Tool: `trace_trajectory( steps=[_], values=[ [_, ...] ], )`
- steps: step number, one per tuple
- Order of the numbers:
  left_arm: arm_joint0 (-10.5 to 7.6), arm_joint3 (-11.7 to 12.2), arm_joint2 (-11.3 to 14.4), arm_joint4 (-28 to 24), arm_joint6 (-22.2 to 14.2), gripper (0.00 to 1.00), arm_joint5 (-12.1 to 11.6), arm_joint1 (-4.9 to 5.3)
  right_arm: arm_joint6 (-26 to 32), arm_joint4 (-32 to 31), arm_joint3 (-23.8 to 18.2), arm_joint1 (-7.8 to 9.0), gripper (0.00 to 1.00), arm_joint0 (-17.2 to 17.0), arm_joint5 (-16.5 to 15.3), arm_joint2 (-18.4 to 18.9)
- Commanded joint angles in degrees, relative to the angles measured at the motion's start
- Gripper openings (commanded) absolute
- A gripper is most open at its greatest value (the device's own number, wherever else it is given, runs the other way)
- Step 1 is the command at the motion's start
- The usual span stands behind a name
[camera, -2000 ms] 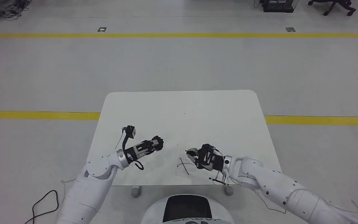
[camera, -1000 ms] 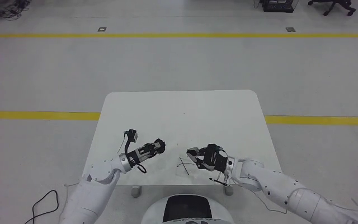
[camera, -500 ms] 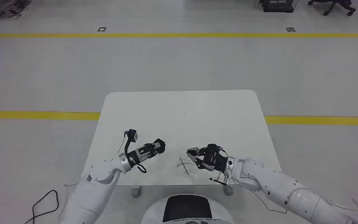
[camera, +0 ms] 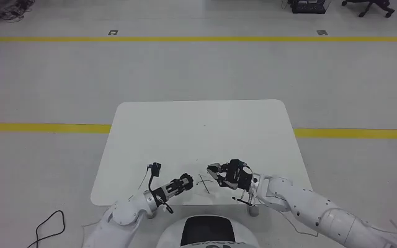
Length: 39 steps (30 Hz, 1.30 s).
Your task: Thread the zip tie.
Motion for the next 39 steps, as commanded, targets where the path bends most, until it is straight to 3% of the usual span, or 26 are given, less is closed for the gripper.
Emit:
trace_trajectory(
  steps=[1, 7, 11, 14, 18, 31, 33, 39],
  values=[
    [0.08, 0.0, 1.1, 0.8, 2.4, 0.00, 0.0, -0.33, 0.0, 0.0, 0.0, 0.00, 0.00, 0.0, 0.0, 0.0],
    [-0.08, -0.3, 3.7, 2.9, 6.8, 0.00, 0.0, -0.95, 0.0, 0.0, 0.0, 0.00, 0.00, 0.0, 0.0, 0.0],
    [-0.19, -0.9, 4.3, 2.0, 7.0, 0.00, 0.0, -1.06, 0.0, 0.0, 0.0, 0.00, 0.00, 0.0, 0.0, 0.0],
    [0.21, -1.4, 4.1, 0.7, 6.1, 0.00, 0.0, -1.06, -0.3, 0.3, -0.2, -0.10, 0.00, -0.3, 0.1, 0.1],
    [0.21, -1.0, 3.1, -1.1, 3.4, 0.00, 0.0, -1.14, -4.9, 0.3, 0.5, -0.62, 0.00, -1.4, 0.0, 0.2],
    [0.67, -0.1, -0.2, -5.5, -3.3, 0.00, 0.0, -2.48, -15.4, 3.2, 5.0, -2.71, 0.00, 1.0, 0.0, -5.4],
    [0.73, 0.0, -0.7, -6.0, -4.6, 0.00, 0.0, -2.81, -15.5, 3.4, 6.7, -2.96, 0.00, 2.4, 0.0, -6.7],
    [0.72, 0.0, -0.9, -5.8, -5.0, 0.00, 0.0, -2.89, -15.5, 3.4, 6.7, -2.96, 0.00, 2.4, 0.0, -6.7]
  ],
)
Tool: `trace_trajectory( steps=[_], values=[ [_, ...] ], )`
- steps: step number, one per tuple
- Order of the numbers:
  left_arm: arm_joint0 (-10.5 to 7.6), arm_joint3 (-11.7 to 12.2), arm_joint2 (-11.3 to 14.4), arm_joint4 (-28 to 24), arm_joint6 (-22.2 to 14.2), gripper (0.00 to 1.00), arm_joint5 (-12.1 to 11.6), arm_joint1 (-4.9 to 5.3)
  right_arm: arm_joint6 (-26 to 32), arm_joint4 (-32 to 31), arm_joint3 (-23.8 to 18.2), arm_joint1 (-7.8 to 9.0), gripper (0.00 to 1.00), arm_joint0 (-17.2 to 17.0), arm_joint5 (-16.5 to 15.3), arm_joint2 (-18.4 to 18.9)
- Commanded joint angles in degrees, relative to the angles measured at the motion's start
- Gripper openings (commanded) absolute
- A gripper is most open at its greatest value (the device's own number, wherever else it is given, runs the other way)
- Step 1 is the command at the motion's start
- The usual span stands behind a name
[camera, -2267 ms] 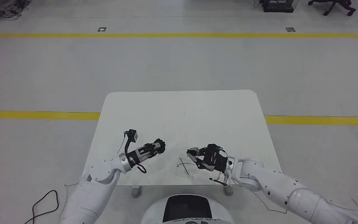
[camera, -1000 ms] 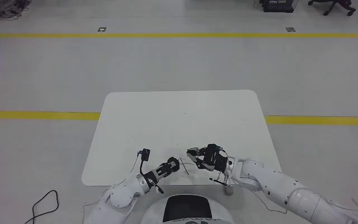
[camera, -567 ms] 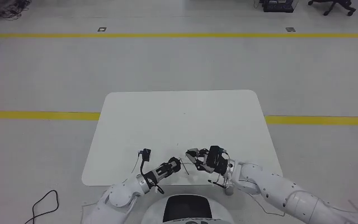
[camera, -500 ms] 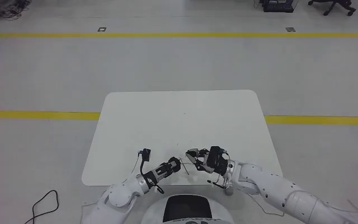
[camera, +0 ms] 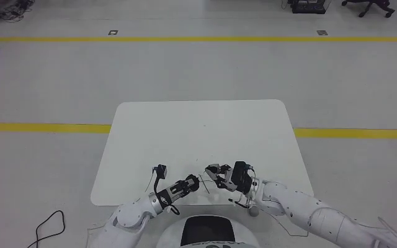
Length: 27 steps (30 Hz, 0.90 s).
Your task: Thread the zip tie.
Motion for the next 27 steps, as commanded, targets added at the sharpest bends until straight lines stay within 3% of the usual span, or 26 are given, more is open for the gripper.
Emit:
trace_trajectory(
  steps=[1, 11, 22, 27],
  values=[
    [-0.05, 0.0, 0.1, 0.0, 0.2, 0.00, 0.1, 0.00, 0.0, 0.0, 0.0, 0.00, 0.00, 0.0, 0.0, 0.0],
    [-0.47, -0.1, 1.6, -1.7, 0.9, 0.00, 0.5, 0.51, -1.8, 0.5, 0.5, -1.02, 0.00, -0.7, 0.0, 0.0],
    [-1.12, 0.2, 1.3, -7.5, -5.9, 0.00, 2.6, 1.70, -6.4, -0.5, 2.5, -1.09, 0.00, 2.4, 0.0, -4.5],
    [-1.58, 0.5, 1.4, -8.4, -7.1, 0.00, 3.5, 2.14, -9.1, 0.6, 3.2, -0.77, 0.00, 4.3, 0.0, -7.6]
  ],
)
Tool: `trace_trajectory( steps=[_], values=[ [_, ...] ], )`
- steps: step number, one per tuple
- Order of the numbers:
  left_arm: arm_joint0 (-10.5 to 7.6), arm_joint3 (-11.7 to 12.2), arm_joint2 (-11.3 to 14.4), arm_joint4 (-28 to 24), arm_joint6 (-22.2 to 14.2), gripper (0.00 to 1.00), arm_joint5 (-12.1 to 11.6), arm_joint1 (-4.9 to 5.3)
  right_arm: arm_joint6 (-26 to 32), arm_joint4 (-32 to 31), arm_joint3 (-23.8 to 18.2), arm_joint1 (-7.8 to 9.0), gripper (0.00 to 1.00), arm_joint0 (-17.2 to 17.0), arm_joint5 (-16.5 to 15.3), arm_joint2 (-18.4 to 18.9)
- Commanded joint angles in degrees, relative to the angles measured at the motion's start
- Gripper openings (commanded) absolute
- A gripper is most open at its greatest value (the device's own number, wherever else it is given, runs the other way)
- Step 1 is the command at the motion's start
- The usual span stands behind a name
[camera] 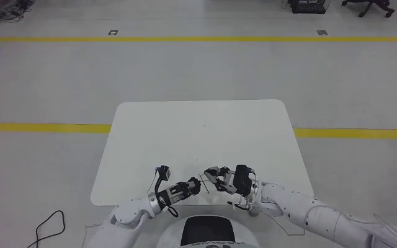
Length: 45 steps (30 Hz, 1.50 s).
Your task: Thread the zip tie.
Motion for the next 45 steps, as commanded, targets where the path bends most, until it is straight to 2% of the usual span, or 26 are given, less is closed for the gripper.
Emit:
trace_trajectory(
  steps=[1, 10, 15, 27, 33, 38, 45],
  values=[
    [-0.13, 0.1, 0.2, -0.2, -0.1, 0.00, 0.1, 0.13, -0.7, 0.3, 0.1, 0.10, 0.00, 0.4, 0.0, -0.5],
    [-0.81, 0.8, 1.1, -2.0, -1.4, 0.00, 0.0, 0.74, -0.7, -0.2, -0.7, 0.32, 0.00, -0.5, 0.0, -0.5],
    [-1.56, 1.2, 1.6, -1.9, -3.4, 0.00, -0.5, 1.19, 0.9, 0.2, -1.3, 0.35, 0.00, -0.7, 0.0, -0.5],
    [-2.17, 1.4, 2.1, -1.4, -2.3, 0.00, -0.2, 1.45, 1.1, 0.7, -1.5, 0.39, 0.00, -1.4, 0.0, 0.3],
    [-2.69, 2.0, 2.0, -1.8, -4.8, 0.00, -0.3, 2.12, -0.6, 0.6, -1.8, 1.27, 0.00, -1.2, 0.0, -0.5],
    [-3.28, 2.5, 2.4, -2.1, -5.4, 0.00, 0.1, 2.47, -1.0, 0.2, -2.9, 2.13, 0.00, -1.7, 0.0, -0.5],
    [-4.06, 3.0, 3.2, -3.3, -6.5, 0.00, 0.3, 2.90, 1.2, 0.2, -4.4, 2.86, 0.00, -2.1, 0.0, -0.5]
  ],
)
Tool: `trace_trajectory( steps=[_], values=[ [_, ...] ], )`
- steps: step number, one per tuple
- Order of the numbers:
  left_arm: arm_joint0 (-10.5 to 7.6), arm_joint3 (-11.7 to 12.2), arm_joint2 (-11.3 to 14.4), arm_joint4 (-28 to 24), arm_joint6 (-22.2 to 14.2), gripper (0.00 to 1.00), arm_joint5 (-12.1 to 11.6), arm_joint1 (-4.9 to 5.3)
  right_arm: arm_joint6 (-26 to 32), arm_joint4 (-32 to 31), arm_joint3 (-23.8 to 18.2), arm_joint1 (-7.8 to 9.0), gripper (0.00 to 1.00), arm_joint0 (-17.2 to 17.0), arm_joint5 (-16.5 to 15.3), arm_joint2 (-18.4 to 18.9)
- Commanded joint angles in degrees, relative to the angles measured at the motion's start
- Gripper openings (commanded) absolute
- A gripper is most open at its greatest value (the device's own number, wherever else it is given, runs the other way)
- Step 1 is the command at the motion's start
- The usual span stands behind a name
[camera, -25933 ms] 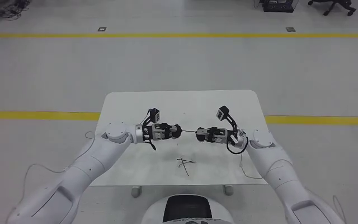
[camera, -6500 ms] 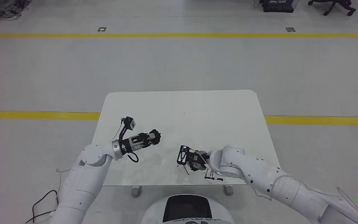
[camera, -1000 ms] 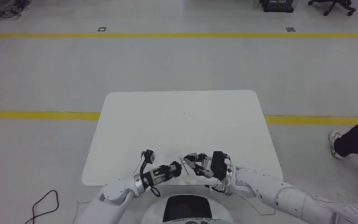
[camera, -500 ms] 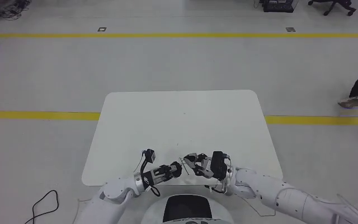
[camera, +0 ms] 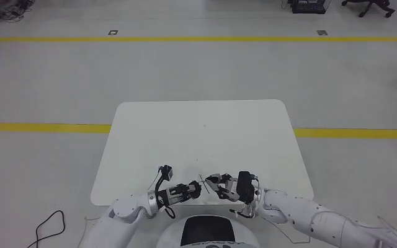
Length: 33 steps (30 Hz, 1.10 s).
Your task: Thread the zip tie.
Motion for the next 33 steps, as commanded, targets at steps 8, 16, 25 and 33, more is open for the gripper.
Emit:
trace_trajectory(
  steps=[8, 16, 25, 33],
  values=[
    [-0.69, 0.5, 0.9, -1.4, -1.0, 0.00, -0.1, 0.57, 2.4, 1.3, -0.7, 0.05, 0.00, 0.1, 0.0, 0.0],
    [-1.17, 0.8, 1.6, -2.3, -1.5, 0.00, -0.2, 1.06, 3.2, 1.7, -0.7, -0.30, 0.00, 0.1, 0.0, 0.0],
    [-1.69, 1.3, 2.3, -3.6, -1.6, 0.00, -0.5, 1.55, 3.8, 1.8, -0.5, -0.65, 0.00, 0.1, 0.0, 0.0],
    [-1.94, 1.5, 2.9, -4.4, -1.6, 0.00, -0.9, 1.99, 4.0, 1.9, -0.2, -0.94, 0.00, -0.1, 0.0, 0.0]
  ],
)
